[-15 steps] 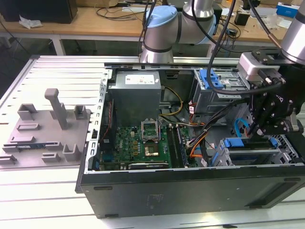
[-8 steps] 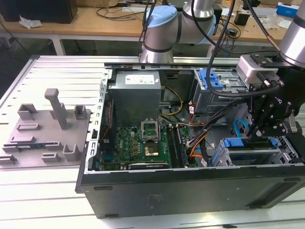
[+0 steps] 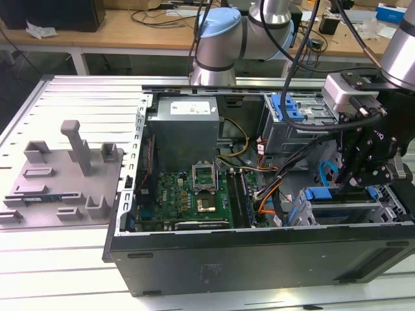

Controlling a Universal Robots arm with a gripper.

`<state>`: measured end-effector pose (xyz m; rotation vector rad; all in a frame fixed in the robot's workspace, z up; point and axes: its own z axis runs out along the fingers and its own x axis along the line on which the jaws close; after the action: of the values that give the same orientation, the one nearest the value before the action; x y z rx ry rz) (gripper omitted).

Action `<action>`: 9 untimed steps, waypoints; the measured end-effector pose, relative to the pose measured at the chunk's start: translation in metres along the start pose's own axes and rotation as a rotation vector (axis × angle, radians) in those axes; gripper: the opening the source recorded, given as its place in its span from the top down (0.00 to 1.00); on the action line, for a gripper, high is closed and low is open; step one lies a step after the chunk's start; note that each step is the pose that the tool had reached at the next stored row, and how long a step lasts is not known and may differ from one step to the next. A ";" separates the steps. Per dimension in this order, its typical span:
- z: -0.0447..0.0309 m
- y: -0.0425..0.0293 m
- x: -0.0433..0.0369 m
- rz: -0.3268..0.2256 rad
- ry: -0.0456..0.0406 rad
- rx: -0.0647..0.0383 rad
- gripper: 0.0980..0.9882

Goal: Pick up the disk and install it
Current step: 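Insert the second disk wire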

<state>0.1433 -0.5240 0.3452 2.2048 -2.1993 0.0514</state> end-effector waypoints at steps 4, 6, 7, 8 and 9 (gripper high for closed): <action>-0.0147 -0.0001 -0.0013 0.000 0.0000 0.000 0.84; -0.0209 -0.0001 -0.0014 0.000 -0.0001 0.000 0.84; -0.0238 -0.0001 -0.0015 0.000 -0.0001 0.000 0.84; -0.0269 -0.0001 -0.0016 0.000 -0.0001 0.000 0.84; -0.0326 -0.0002 -0.0017 0.000 0.0000 0.000 0.85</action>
<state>0.1434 -0.5209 0.3777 2.2049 -2.1994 0.0515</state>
